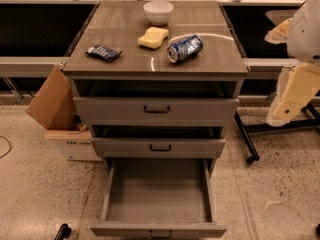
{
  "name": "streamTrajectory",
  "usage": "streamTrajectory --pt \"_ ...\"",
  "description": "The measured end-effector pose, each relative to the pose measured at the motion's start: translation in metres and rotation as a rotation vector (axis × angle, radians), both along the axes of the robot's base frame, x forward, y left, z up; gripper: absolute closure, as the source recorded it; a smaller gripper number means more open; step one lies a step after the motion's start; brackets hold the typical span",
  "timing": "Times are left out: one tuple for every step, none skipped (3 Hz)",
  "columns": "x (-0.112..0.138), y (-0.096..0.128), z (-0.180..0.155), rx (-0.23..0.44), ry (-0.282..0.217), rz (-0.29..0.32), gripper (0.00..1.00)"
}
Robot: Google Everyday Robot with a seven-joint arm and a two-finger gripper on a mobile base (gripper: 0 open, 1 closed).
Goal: Place pepsi can into bottom drawer
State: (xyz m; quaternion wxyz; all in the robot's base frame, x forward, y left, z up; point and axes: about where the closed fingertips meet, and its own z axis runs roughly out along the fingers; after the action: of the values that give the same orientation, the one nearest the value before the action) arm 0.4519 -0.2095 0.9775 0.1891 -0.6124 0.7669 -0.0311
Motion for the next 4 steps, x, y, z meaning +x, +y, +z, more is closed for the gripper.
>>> streamTrajectory --pt "0.042 0.024 -0.011 0.086 -0.067 0.121 0.00" --pt "0.047 0.024 -0.015 0.078 -0.074 0.136 0.00" --pt "0.081 0.016 -0.023 0.042 -0.119 0.185 0.00" --pt "0.119 0.012 -0.028 0.023 -0.168 0.252 0.00"
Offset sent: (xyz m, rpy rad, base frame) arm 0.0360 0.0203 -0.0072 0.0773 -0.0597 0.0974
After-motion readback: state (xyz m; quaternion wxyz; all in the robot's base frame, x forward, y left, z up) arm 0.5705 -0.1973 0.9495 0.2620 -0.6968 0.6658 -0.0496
